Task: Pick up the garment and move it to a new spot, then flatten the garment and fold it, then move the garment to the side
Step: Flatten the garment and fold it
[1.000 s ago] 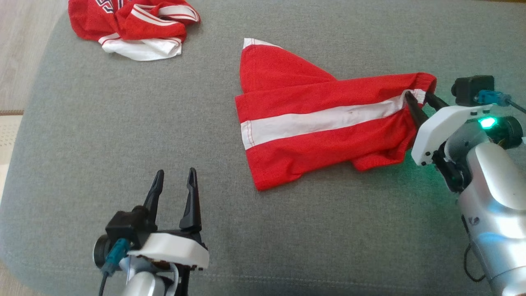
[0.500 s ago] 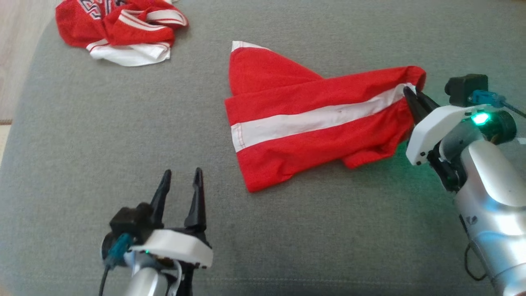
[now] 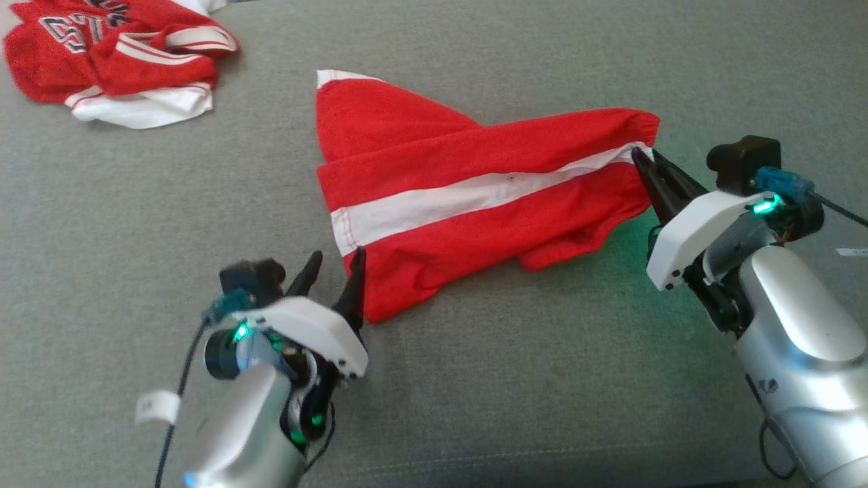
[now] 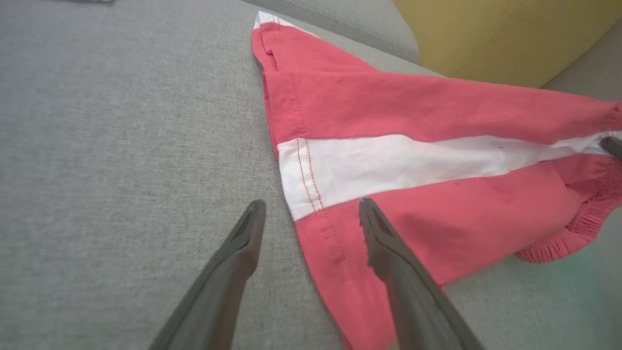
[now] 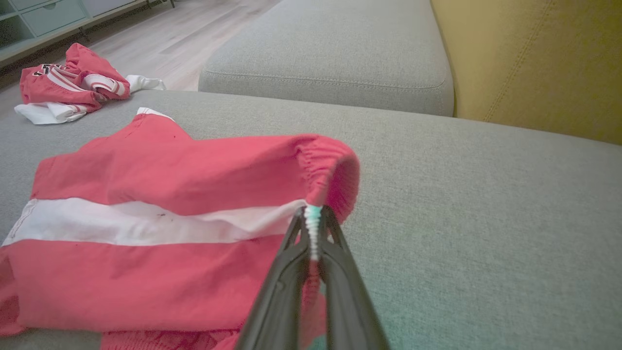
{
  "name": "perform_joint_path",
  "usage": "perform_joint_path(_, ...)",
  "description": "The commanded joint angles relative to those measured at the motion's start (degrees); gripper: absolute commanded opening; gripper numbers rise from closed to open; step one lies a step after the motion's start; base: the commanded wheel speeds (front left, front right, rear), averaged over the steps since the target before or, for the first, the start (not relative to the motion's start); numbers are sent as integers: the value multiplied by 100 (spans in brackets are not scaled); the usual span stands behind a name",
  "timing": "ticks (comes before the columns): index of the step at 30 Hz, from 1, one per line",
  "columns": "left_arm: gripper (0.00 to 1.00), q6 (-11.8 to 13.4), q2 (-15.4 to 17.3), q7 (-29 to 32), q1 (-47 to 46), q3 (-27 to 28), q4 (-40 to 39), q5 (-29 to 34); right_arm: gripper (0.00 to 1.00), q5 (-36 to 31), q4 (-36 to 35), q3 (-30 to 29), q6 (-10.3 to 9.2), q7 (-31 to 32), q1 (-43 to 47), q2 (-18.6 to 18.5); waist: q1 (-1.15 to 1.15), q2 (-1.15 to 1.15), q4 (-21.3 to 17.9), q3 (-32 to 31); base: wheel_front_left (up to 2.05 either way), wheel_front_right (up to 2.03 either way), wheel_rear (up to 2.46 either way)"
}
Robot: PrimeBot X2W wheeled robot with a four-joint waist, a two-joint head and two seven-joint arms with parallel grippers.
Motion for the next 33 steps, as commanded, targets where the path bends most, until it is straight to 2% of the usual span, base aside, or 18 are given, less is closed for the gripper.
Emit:
perform_joint_path(1, 100, -20, 25, 29, -275, 132, -52, -112, 0, 41, -200, 83, -5, -58, -94, 19, 0, 0, -56, 54, 0, 0, 0)
perform_joint_path(6, 100, -3, 25, 106, -616, 66, 428, -575, 0, 82, -178, 168, -5, -94, -146, 53, 0, 0, -112, 108, 0, 0, 0)
perform_joint_path(15, 100, -201, 25, 50, -908, -294, 773, -1170, 0, 151, -63, 233, -5, -191, -215, 94, 0, 0, -100, 129, 0, 0, 0)
perform_joint_path(28, 100, -148, 25, -386, -1136, -583, 897, -1268, 0, 230, 103, 300, -5, -342, -292, 135, 0, 0, -109, 177, 0, 0, 0)
perform_joint_path(31, 95, -113, 25, -524, -1190, -583, 865, -1228, 0, 255, 145, 305, -5, -374, -299, 135, 0, 0, -110, 186, 0, 0, 0)
perform_joint_path(33, 96, -46, 25, -633, -1233, -575, 793, -1149, 0, 276, 183, 308, -5, -399, -311, 132, 0, 0, -108, 201, 0, 0, 0)
